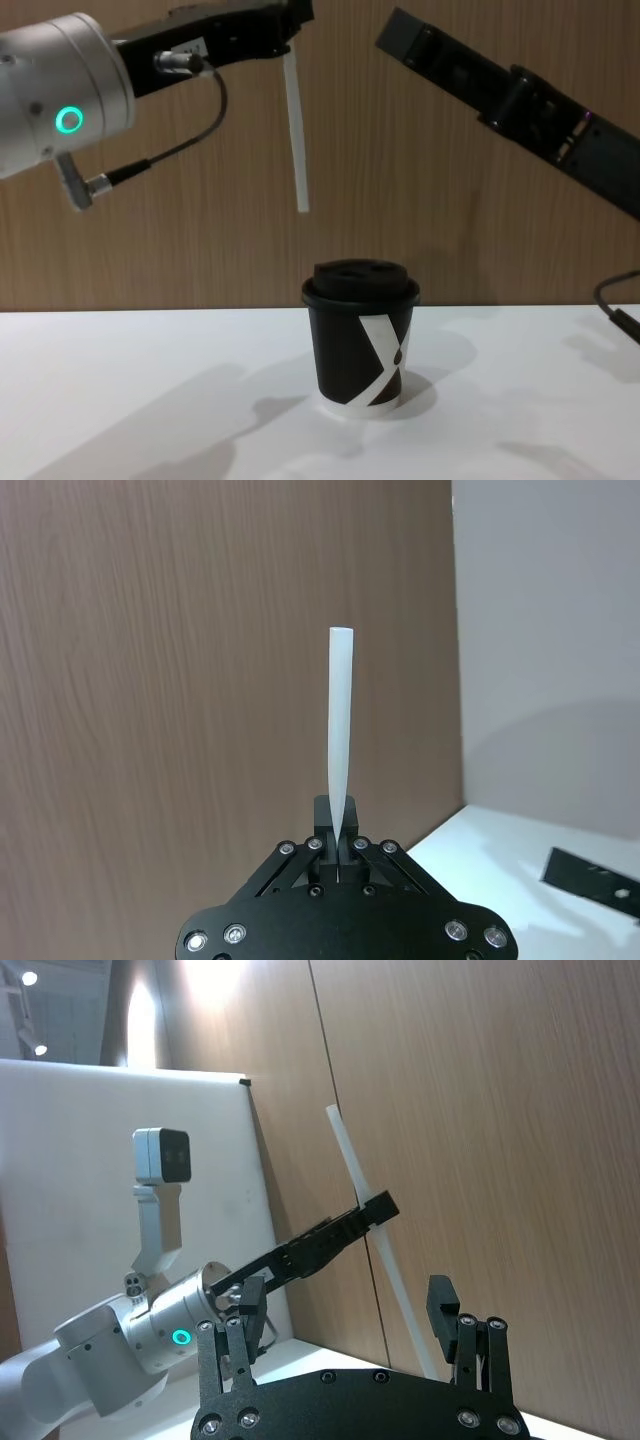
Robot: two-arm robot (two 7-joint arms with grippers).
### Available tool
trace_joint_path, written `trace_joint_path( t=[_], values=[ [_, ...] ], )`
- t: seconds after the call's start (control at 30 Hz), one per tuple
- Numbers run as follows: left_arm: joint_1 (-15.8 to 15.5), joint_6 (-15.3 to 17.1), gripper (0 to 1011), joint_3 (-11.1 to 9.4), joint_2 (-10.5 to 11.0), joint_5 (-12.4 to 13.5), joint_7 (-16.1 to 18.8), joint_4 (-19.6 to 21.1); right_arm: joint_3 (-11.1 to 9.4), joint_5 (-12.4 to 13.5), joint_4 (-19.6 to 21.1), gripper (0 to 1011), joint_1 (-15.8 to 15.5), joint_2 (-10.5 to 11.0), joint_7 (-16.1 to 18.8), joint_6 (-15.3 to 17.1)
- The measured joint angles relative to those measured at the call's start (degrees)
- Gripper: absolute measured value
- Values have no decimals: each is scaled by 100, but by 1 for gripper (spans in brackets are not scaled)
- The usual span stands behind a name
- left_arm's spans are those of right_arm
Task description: Pick up the straw with one hand, pass it to the other hand, and insert it into the cup.
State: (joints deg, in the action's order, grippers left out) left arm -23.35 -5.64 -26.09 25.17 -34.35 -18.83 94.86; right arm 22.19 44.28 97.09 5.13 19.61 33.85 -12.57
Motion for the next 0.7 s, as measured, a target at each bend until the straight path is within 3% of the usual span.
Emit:
trace_joint_path(
  t=[0.17, 0.37, 0.7],
  values=[
    [-210, -15, 4, -156, -60, 509, 182, -148, 0, 0, 0, 1001, 0, 0, 0, 0],
    [-409, -47, 4, -280, -158, 883, 280, -368, 0, 0, 0, 1001, 0, 0, 0, 0],
    [-637, -104, 4, -391, -324, 1171, 293, -741, 0, 0, 0, 1001, 0, 0, 0, 0]
  ],
)
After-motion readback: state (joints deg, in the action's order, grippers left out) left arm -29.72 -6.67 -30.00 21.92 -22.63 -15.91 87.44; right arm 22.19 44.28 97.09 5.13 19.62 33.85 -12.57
